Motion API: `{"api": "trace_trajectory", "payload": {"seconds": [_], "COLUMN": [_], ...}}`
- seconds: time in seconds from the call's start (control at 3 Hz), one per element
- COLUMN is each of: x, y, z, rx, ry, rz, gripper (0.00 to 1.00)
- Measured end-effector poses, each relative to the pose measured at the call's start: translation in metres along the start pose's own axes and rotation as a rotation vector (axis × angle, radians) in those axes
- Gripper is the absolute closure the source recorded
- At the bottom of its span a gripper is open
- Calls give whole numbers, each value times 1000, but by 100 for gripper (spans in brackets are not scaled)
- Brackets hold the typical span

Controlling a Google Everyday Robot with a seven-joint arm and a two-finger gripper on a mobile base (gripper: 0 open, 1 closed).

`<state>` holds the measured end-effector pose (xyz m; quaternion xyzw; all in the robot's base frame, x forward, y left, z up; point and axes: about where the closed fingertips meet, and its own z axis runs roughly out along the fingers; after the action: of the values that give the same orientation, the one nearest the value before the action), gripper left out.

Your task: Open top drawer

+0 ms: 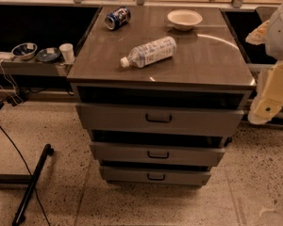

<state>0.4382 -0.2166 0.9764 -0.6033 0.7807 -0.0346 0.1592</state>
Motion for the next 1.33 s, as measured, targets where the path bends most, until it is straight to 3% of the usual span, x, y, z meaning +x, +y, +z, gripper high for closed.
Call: {"api": "trace_trajectory", "payload": {"seconds": [0.33,0.67,1.0,1.33], "x": [0,2,17,23], "y": [0,0,20,29], "z": [0,27,82,111], "rx": [0,13,25,31], "ry": [0,-27,-29,-29], "rz": [0,-6,-46,-43], "gripper": [0,0,0,0]}}
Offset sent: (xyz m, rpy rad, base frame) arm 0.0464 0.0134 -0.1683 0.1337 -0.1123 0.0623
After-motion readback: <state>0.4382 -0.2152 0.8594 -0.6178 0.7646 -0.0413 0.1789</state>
